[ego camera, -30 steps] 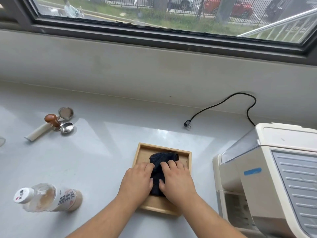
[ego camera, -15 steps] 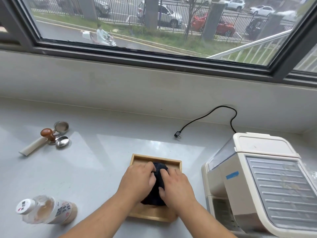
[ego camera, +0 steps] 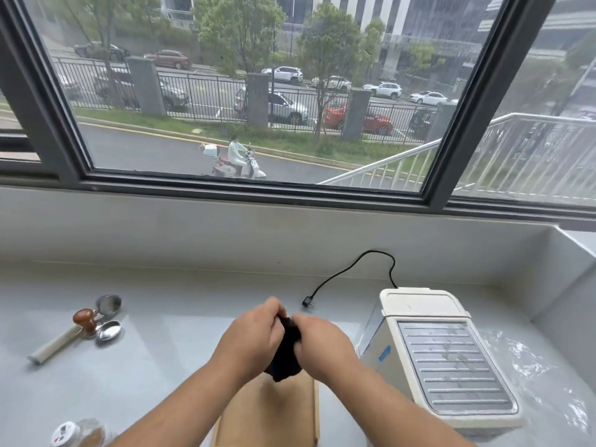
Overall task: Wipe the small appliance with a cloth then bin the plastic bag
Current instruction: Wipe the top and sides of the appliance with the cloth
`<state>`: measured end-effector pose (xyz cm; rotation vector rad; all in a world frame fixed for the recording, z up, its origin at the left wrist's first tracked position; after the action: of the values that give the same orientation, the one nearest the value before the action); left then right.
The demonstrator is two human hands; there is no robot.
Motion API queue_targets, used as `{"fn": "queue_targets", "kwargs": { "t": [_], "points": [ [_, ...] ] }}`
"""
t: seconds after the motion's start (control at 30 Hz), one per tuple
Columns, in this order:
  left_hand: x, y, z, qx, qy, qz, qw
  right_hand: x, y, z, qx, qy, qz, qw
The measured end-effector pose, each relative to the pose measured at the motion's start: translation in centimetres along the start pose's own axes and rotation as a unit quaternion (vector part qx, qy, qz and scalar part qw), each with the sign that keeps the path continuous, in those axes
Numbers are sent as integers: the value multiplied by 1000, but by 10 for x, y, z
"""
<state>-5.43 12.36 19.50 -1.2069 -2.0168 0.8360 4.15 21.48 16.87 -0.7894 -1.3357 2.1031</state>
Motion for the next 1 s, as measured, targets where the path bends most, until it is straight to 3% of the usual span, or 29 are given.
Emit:
{"fn": "queue_targets", "kwargs": {
  "t": [0.2, 0.53, 0.77, 1.0],
  "points": [
    [5, -20, -23, 5, 8, 47, 999, -6, -73, 0, 37, 24, -67, 997],
    [11, -12, -49, 24, -2, 79, 997, -42, -162, -11, 10, -39, -118, 992],
    [54, -31, -105, -48, -18, -6, 999, -66, -237, -65, 32, 6, -183, 983],
    [101, -40, -201, -121, 37, -63, 990, -87, -287, -117, 50, 39, -213, 975]
  ]
}}
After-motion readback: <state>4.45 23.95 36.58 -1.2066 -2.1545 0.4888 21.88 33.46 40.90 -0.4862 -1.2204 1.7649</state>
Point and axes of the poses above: each hand's wrist, its own x-axis towards the middle knuckle, its own y-axis out of the palm, z = x × y, the point moved 10 cm from there along x, towards the middle knuckle, and after that the axes turned 11 degrees about y, right-handed, at the moved point
